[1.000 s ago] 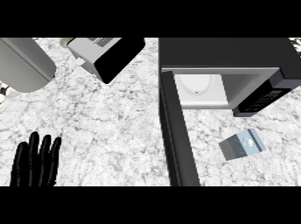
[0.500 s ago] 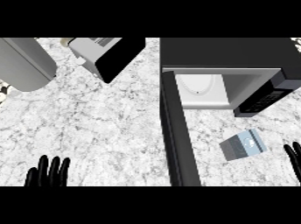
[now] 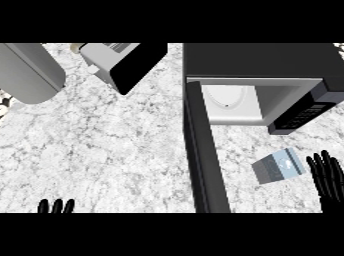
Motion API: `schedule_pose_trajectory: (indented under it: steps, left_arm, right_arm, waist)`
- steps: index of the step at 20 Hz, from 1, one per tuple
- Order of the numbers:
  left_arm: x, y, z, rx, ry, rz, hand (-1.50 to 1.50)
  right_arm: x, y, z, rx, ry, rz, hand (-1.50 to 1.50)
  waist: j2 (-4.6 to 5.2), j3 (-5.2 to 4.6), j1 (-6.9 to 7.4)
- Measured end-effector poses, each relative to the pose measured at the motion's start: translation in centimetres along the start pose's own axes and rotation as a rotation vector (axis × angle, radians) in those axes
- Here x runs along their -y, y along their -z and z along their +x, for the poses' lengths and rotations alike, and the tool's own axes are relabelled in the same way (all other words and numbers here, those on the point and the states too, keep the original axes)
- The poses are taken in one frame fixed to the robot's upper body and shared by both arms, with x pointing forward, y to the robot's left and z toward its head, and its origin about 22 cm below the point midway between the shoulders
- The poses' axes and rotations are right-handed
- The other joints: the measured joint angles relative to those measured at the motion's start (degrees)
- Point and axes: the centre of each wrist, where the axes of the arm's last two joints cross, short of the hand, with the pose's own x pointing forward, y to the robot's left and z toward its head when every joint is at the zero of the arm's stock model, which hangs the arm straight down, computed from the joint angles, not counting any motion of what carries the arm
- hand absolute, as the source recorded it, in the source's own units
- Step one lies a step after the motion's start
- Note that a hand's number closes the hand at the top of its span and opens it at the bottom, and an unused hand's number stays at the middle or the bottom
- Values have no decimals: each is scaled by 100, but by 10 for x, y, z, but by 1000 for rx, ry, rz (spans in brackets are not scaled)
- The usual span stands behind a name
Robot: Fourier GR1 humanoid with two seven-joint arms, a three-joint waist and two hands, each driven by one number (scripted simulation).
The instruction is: Pick up the milk, place it into the microwave and close the microwave
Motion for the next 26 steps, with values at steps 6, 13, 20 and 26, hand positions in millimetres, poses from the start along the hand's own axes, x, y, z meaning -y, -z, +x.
schedule_pose_trajectory:
  steps: [6, 13, 20, 26]
  left_arm:
    - [-2, -11, -1, 0, 9, 0, -150]
    - [-3, -21, -5, 3, 11, 6, -150]
    - [-7, -25, -7, 3, 1, 4, -150]
    - [-6, -32, -2, 6, -4, 6, -150]
  right_arm:
    - [15, 0, -41, -32, -44, -66, -150]
    - [29, 1, -79, -43, -64, -69, -150]
    - [37, -2, -109, -56, -92, -88, -150]
    - [41, 1, -118, -77, -113, -72, -150]
  waist:
    - [5, 2, 7]
    - [7, 3, 3]
    - [10, 4, 5]
    - [7, 3, 7]
